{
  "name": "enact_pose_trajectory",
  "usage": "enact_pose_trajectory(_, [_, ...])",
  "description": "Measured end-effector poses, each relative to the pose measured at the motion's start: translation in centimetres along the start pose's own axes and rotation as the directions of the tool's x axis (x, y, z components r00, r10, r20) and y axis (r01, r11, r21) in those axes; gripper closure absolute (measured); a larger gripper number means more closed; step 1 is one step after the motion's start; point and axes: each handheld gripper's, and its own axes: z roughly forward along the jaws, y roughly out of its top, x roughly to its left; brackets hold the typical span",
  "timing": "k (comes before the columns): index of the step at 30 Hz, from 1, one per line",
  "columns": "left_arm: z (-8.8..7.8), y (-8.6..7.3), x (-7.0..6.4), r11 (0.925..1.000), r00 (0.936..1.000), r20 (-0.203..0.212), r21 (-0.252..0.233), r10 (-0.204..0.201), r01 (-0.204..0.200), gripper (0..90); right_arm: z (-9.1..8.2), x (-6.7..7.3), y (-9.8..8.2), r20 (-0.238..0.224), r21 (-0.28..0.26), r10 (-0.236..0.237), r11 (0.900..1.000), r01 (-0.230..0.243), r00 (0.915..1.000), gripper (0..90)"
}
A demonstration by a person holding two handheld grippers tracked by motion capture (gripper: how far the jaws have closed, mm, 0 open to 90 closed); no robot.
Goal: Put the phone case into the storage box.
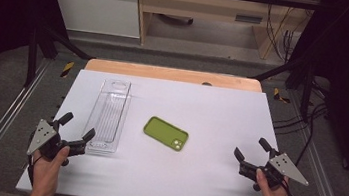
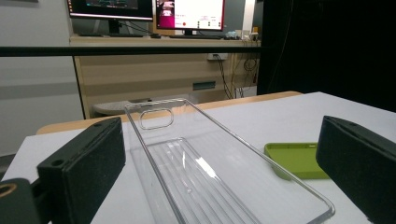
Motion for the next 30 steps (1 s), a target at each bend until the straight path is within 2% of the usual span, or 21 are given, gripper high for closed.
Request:
enact_pose_trajectory(5, [0.0,0.0,-0.3,0.9998,0.9998,0.006,0.014,0.016,-0.016,1.2,0.0,0.1,0.0,-0.009,0.06,0.015,0.998,-0.014,0.9999,4.8])
enact_pose_trajectory(6, [0.0,0.0,-0.5,0.9993,0.9994,0.0,0.018,0.033,-0.033,1.2,0.0,0.1,0.1,-0.008,0.07,0.013,0.997,-0.012,0.9999,4.8])
enact_pose_trajectory(7, [0.0,0.0,-0.5,0.9993,0.9994,0.0,0.018,0.033,-0.033,1.2,0.0,0.1,0.1,-0.008,0.07,0.013,0.997,-0.012,0.9999,4.8])
enact_pose_trajectory(8, [-0.1,0.1,-0.6,0.9986,0.9988,-0.009,0.02,0.049,-0.048,1.3,0.1,0.4,0.2,-0.005,0.099,0.003,0.995,-0.003,1.0,4.1])
enact_pose_trajectory(10, [-0.2,0.1,-0.7,0.9983,0.9984,-0.009,0.02,0.056,-0.055,1.2,0.2,0.8,0.4,0.008,0.132,-0.024,0.991,0.022,0.9997,4.3])
enact_pose_trajectory(13, [-0.2,0.1,-0.7,0.9978,0.9981,-0.007,0.025,0.062,-0.062,1.2,0.5,1.6,1.2,0.018,0.153,-0.084,0.985,0.081,0.9963,5.5])
enact_pose_trajectory(16, [-0.2,0.1,-0.6,0.998,0.9983,-0.01,0.026,0.057,-0.057,1.2,0.5,2.6,2.2,0.027,0.187,-0.192,0.965,0.184,0.981,6.6])
enact_pose_trajectory(17, [-0.2,0.1,-0.6,0.998,0.9983,-0.01,0.026,0.057,-0.057,1.2,0.5,2.6,2.2,0.027,0.187,-0.192,0.965,0.184,0.981,6.6])
enact_pose_trajectory(18, [-0.2,0.0,-0.5,0.9982,0.9985,-0.01,0.026,0.054,-0.053,1.3,0.5,3.0,3.0,0.027,0.187,-0.211,0.961,0.202,0.9772,7.9])
enact_pose_trajectory(20, [-0.2,0.1,-0.6,0.9983,0.9986,-0.006,0.027,0.052,-0.052,1.2,0.5,3.4,3.7,0.019,0.19,-0.211,0.96,0.204,0.9772,8.5])
enact_pose_trajectory(23, [-0.3,0.0,-0.8,0.9974,0.9979,-0.002,0.032,0.065,-0.065,1.2,0.8,3.9,4.9,0.017,0.226,-0.229,0.949,0.219,0.9733,9.7])
enact_pose_trajectory(28, [-0.3,0.1,-0.8,0.9973,0.9979,0.002,0.034,0.065,-0.065,1.2,1.4,4.0,6.0,-0.014,0.259,-0.218,0.942,0.214,0.9758,9.6])
enact_pose_trajectory(30, [-0.3,0.1,-0.7,0.9976,0.9982,0.002,0.033,0.06,-0.06,1.1,2.0,3.7,6.5,-0.044,0.286,-0.189,0.938,0.194,0.981,9.0])
